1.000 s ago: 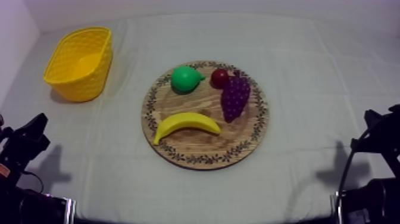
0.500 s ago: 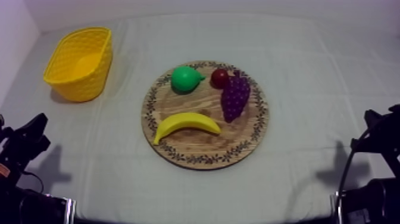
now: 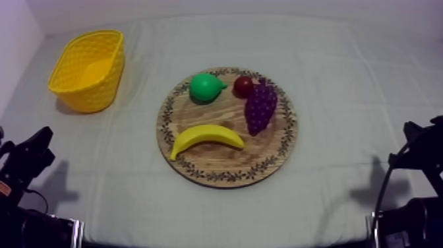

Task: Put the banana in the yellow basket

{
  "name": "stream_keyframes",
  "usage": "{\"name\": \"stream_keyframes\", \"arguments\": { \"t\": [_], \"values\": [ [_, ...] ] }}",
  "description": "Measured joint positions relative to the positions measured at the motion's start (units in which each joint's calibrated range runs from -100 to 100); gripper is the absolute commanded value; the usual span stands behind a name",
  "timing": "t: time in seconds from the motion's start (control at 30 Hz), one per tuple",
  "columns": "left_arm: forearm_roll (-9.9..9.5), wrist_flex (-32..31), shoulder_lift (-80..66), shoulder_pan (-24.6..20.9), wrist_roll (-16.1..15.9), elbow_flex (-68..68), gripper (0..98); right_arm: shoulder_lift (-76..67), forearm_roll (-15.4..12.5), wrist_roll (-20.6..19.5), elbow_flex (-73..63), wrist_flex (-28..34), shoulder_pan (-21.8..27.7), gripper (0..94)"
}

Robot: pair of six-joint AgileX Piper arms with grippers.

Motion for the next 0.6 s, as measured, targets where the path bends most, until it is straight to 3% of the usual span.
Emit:
{"name": "stream_keyframes", "arguments": {
  "t": [0.07,0.23,0.6],
  "values": [
    [1.24,-1.6,0.9,0.1,0.8,-0.5,0.1,0.0,0.0,0.0,0.0,0.0,0.0,0.3],
    [2.04,-3.8,7.3,1.7,0.1,-5.6,0.1,0.0,0.0,0.0,0.0,0.0,0.0,0.3],
    [1.24,-2.0,34.2,9.4,-9.3,-32.2,0.4,0.0,0.0,0.0,0.0,0.0,0.0,0.3]
  ]
}}
